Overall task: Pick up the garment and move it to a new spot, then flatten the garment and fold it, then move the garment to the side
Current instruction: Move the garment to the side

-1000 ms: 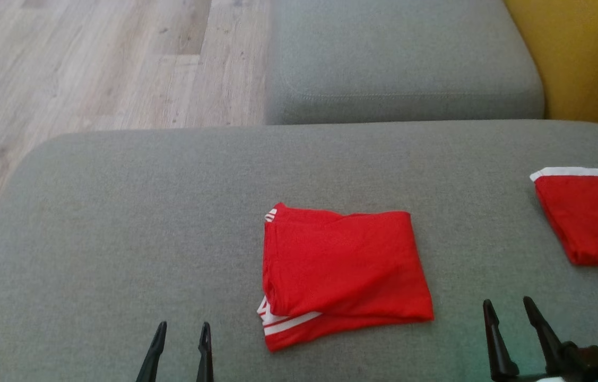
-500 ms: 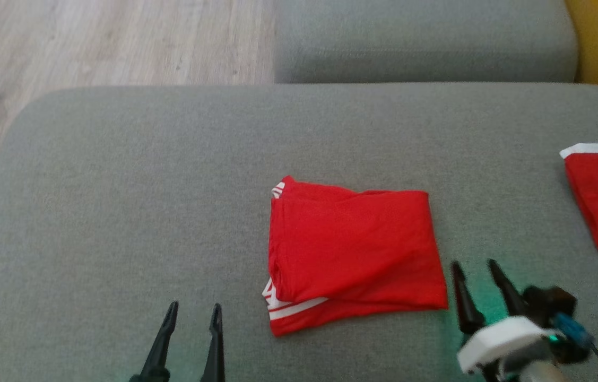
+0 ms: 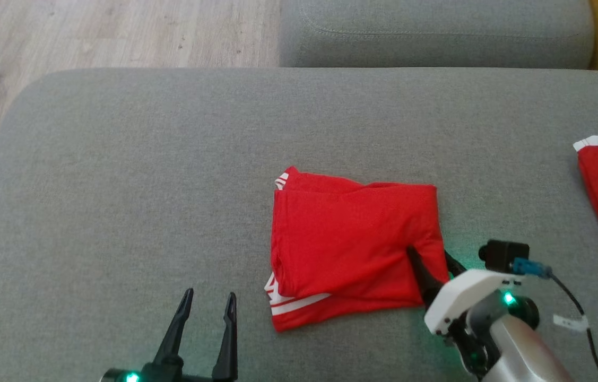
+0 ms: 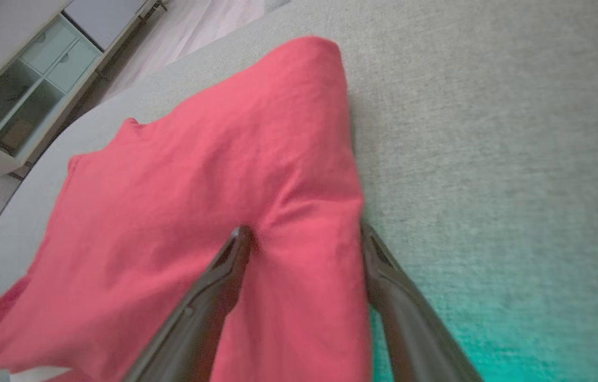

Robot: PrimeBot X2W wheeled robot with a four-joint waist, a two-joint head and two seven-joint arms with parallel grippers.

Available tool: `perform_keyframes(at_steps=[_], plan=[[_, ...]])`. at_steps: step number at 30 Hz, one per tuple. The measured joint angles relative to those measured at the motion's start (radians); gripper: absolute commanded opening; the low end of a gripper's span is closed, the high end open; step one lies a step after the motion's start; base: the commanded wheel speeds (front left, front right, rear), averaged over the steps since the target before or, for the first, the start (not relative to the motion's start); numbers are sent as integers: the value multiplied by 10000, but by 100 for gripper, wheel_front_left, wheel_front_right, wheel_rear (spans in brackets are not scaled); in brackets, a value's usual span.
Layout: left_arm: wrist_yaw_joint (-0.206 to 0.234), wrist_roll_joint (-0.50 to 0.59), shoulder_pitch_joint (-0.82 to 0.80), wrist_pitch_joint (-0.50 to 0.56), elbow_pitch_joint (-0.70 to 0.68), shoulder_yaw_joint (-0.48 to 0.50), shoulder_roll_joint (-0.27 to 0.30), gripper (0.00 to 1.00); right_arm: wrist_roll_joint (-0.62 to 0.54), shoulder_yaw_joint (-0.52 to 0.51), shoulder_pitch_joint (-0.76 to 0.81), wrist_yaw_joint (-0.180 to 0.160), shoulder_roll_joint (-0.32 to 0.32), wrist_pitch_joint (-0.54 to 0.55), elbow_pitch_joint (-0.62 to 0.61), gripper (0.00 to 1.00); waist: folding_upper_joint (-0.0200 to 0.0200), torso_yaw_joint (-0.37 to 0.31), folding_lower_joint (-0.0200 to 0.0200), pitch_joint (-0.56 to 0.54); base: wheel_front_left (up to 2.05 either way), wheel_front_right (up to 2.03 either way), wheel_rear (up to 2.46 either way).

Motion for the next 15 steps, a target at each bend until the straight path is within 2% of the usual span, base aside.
perform_keyframes(at_steps=[1, 2, 3, 4, 8, 15], plan=[[8, -4, -10, 0, 8, -15, 0, 100, 253, 104, -94, 0, 0, 65, 8, 100, 0, 0, 1, 24, 0, 0, 0], [10, -4, -32, 0, 15, -33, -2, 100, 533, 173, -159, 0, -2, 75, -6, 87, 0, 0, 1, 50, 0, 0, 0], [13, -4, -67, 0, 25, -42, -2, 100, 823, 244, -218, 0, -2, 69, -19, 47, 0, -2, 1, 75, 0, 0, 0], [15, -4, -117, 0, 38, -48, 0, 100, 1035, 336, -267, 0, -2, 58, -38, 0, 0, -8, 1, 98, 0, 0, 0], [84, -4, -217, 0, 54, -96, -2, 100, 1352, 667, -301, 0, -115, -151, -173, 0, 0, -78, 0, 170, 0, 0, 0], [84, -4, -230, 0, -27, -86, -4, 100, 1379, 1043, -852, 0, -878, -491, -435, 0, 0, -444, 1, 394, 0, 0, 0]])
